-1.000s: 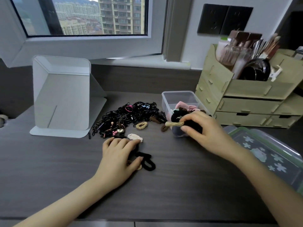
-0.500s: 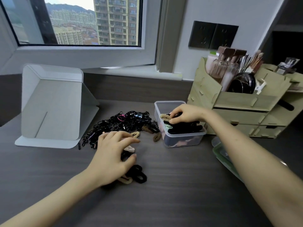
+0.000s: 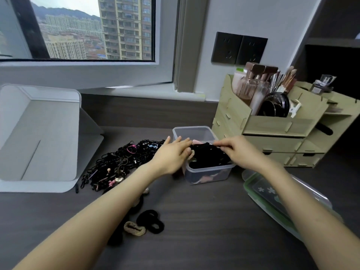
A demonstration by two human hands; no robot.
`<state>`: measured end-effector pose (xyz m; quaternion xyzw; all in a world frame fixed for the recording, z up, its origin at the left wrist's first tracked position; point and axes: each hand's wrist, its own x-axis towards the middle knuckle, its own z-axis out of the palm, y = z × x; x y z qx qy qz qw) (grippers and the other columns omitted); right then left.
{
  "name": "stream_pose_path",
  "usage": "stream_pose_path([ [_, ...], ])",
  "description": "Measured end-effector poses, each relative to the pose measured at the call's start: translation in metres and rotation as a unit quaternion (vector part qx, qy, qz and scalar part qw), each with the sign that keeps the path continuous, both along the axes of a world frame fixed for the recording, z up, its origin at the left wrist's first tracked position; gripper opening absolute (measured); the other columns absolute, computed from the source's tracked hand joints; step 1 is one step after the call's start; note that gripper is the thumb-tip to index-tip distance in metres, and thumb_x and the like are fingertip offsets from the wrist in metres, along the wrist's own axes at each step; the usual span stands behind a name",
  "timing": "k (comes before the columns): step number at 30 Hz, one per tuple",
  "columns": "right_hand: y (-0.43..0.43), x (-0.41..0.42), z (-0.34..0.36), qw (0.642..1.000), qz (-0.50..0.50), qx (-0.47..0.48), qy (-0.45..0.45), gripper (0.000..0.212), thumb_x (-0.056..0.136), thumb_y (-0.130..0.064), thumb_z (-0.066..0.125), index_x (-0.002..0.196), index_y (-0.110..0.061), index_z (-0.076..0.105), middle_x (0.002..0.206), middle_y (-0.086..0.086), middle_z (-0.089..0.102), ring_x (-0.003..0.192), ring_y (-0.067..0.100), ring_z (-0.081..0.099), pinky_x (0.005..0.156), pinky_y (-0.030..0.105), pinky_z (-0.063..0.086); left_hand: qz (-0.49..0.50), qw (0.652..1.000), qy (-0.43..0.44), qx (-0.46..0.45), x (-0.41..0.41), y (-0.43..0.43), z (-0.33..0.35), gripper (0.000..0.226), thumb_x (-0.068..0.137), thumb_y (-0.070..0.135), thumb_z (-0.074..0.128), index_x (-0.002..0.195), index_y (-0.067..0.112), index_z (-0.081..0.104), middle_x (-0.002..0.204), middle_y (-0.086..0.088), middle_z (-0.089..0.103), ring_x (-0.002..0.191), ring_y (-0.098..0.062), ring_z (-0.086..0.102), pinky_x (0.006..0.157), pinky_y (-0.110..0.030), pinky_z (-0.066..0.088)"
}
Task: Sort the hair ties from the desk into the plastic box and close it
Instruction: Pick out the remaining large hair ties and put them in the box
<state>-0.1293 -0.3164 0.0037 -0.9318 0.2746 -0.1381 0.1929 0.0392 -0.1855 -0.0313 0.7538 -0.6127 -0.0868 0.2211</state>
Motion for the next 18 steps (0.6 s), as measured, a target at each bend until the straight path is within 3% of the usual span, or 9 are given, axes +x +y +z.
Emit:
stream_pose_path([
  [2, 0.001, -0.003, -0.008, 1.000, 0.007, -0.023, 0.017, 0.035, 0.093, -0.009, 0.048, 0.124, -0.020, 0.059, 0.122, 0.001, 0.065, 0.090, 0.002, 0.059, 0.069, 0.002, 0.034, -0.003, 0.999, 0.032, 0.023, 0.007, -0.008, 0.000, 0.045, 0.100, 0.029, 0.030, 0.144, 0.021, 0.027, 0.155, 0.003, 0.024, 0.146, -0.017, 0.009, 0.119, -0.040, -0.006],
  [3, 0.002, -0.003, -0.012, 0.999, 0.012, -0.040, 0.035, 0.036, 0.094, -0.011, 0.048, 0.126, -0.022, 0.057, 0.125, 0.000, 0.063, 0.095, 0.008, 0.060, 0.067, 0.002, 0.033, -0.004, 0.999, 0.034, 0.037, 0.009, -0.011, -0.001, 0.046, 0.099, 0.032, 0.031, 0.144, 0.023, 0.026, 0.155, 0.006, 0.023, 0.146, -0.015, 0.007, 0.118, -0.041, -0.009],
  [5, 0.003, -0.002, -0.019, 0.995, 0.029, -0.050, 0.080, 0.038, 0.095, -0.014, 0.045, 0.130, -0.026, 0.052, 0.134, 0.002, 0.057, 0.114, 0.019, 0.056, 0.078, 0.006, 0.035, -0.001, 0.998, 0.014, 0.064, 0.011, -0.016, -0.001, 0.049, 0.098, 0.038, 0.032, 0.145, 0.027, 0.023, 0.156, 0.009, 0.019, 0.146, -0.014, 0.003, 0.116, -0.043, -0.014],
  [7, 0.006, 0.001, -0.021, 0.991, 0.050, -0.023, 0.122, 0.040, 0.096, -0.013, 0.040, 0.132, -0.027, 0.050, 0.142, 0.001, 0.049, 0.125, 0.021, 0.048, 0.102, 0.022, 0.035, 0.003, 0.993, -0.055, 0.102, 0.009, -0.023, -0.001, 0.053, 0.096, 0.045, 0.028, 0.146, 0.031, 0.017, 0.157, 0.008, 0.012, 0.146, -0.017, -0.002, 0.112, -0.051, -0.019],
  [9, 0.007, 0.005, -0.017, 0.984, 0.059, -0.005, 0.165, 0.042, 0.096, -0.009, 0.037, 0.131, -0.029, 0.051, 0.140, 0.000, 0.049, 0.123, 0.022, 0.048, 0.105, 0.033, 0.037, 0.010, 0.981, -0.135, 0.141, 0.005, -0.029, 0.001, 0.057, 0.094, 0.052, 0.024, 0.146, 0.033, 0.011, 0.159, 0.004, 0.004, 0.146, -0.023, -0.008, 0.107, -0.059, -0.021],
  [11, 0.007, 0.010, -0.011, 0.976, 0.059, 0.009, 0.208, 0.046, 0.094, -0.005, 0.034, 0.130, -0.030, 0.052, 0.132, 0.001, 0.054, 0.110, 0.020, 0.053, 0.091, 0.027, 0.044, 0.017, 0.965, -0.195, 0.172, -0.002, -0.035, 0.004, 0.061, 0.092, 0.057, 0.021, 0.146, 0.034, 0.006, 0.159, 0.000, -0.002, 0.145, -0.027, -0.013, 0.105, -0.063, -0.022],
  [13, 0.007, 0.014, -0.004, 0.969, 0.061, 0.010, 0.239, 0.050, 0.092, -0.002, 0.034, 0.129, -0.029, 0.054, 0.119, 0.002, 0.057, 0.088, 0.015, 0.051, 0.065, 0.012, 0.040, 0.024, 0.948, -0.241, 0.206, -0.008, -0.040, 0.007, 0.064, 0.091, 0.060, 0.018, 0.146, 0.034, 0.000, 0.158, -0.003, -0.007, 0.144, -0.030, -0.016, 0.104, -0.065, -0.022],
  [14, 0.008, 0.015, -0.001, 0.967, 0.061, 0.009, 0.247, 0.051, 0.091, -0.001, 0.034, 0.129, -0.029, 0.055, 0.115, 0.003, 0.057, 0.084, 0.014, 0.049, 0.059, 0.011, 0.037, 0.029, 0.942, -0.249, 0.224, -0.009, -0.042, 0.010, 0.066, 0.090, 0.062, 0.017, 0.146, 0.033, -0.003, 0.158, -0.004, -0.009, 0.143, -0.031, -0.017, 0.104, -0.065, -0.022],
  [18, 0.016, 0.009, -0.001, 0.978, 0.044, -0.011, 0.205, 0.054, 0.090, 0.001, 0.034, 0.132, -0.028, 0.049, 0.144, 0.003, 0.043, 0.121, 0.023, 0.048, 0.085, 0.022, 0.038, 0.020, 0.956, -0.177, 0.234, -0.008, -0.041, 0.019, 0.072, 0.088, 0.065, 0.020, 0.146, 0.030, -0.005, 0.158, -0.001, -0.007, 0.144, -0.029, -0.015, 0.105, -0.063, -0.021],
])
